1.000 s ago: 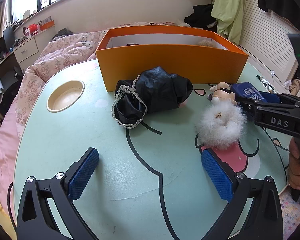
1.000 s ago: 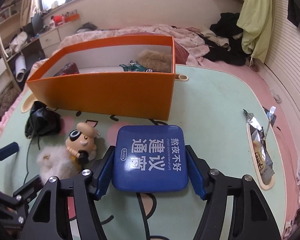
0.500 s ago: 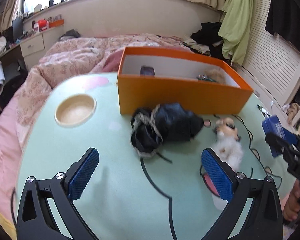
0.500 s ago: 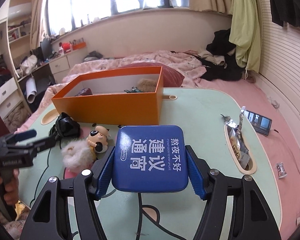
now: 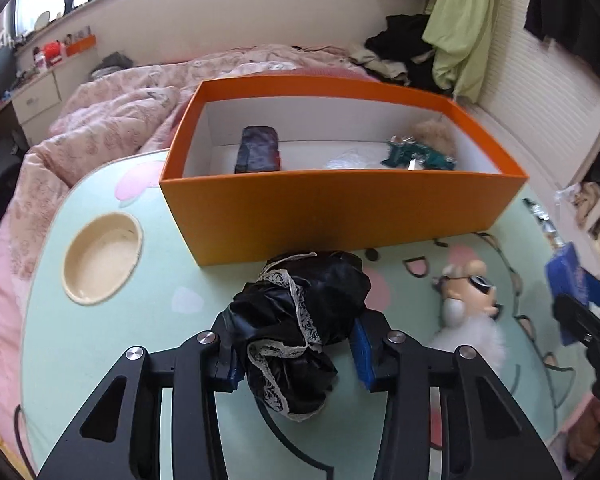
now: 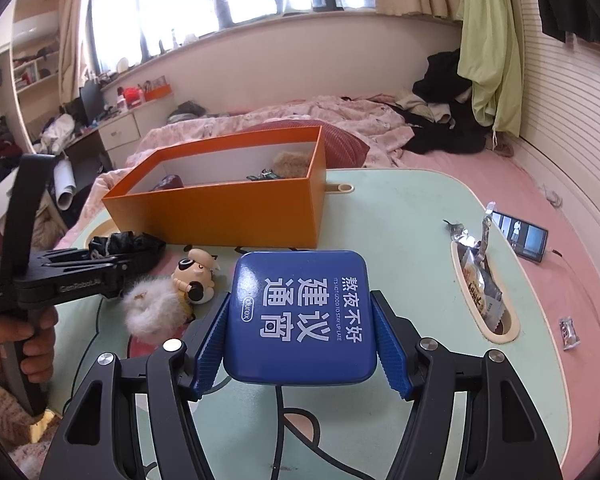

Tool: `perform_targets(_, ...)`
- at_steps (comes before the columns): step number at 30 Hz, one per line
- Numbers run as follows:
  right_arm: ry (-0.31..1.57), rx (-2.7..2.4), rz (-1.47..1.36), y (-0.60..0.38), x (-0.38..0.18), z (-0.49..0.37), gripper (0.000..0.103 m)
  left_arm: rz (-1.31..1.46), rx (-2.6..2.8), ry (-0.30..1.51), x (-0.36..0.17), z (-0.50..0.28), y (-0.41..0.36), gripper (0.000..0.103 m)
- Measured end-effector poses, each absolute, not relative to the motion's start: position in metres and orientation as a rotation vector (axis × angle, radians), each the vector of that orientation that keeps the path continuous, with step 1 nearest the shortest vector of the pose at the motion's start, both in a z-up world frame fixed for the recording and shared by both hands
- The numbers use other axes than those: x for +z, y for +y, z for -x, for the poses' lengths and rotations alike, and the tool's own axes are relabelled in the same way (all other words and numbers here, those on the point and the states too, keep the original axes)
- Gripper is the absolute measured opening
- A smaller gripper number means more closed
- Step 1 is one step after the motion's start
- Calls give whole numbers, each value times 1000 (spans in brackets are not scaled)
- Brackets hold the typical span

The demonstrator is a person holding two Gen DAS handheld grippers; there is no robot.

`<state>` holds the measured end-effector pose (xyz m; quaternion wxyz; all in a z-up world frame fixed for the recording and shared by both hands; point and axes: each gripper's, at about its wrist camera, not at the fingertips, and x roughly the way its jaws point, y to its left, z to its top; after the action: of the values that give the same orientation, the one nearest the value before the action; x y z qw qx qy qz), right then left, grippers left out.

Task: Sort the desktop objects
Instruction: 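Grasp the black cloth bundle with the left gripper while the right lifts the blue tin, then lower the cloth and tin into the orange box and open both grippers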

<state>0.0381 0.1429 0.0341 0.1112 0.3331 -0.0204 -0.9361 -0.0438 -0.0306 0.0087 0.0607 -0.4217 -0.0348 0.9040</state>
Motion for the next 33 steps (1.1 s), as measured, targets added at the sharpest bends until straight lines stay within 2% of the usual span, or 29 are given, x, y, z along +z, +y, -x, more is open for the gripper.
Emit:
perform_targets(4,-44,-2746,-960,141,38,-39,66,1187,2780,-70,24,29,-31,38)
perform_targets(10,-23,-2759,-886,136,62,-25,66,1113,2768,-141,53,33,-38,38)
perform_targets(19,-42,-2705,-884,127,96,39,66,1038,2796,-80,92,77,-36,38)
perform_targets(25,-77,-2689,-917,116,101,82,66,1079,2773,-74,94,115,-31,38)
perform_targets(27,-115,-2687,-942,112,99,97,67,1128,2742,-113,89,133,-30,40)
perform_targets(29,-173,-2658,-978,109,92,114,71,1162,2728,-153,83,145,-30,52)
perform_targets(33,-283,-2648,-1048,120,86,126,73,1214,2698,-190,70,152,-31,56)
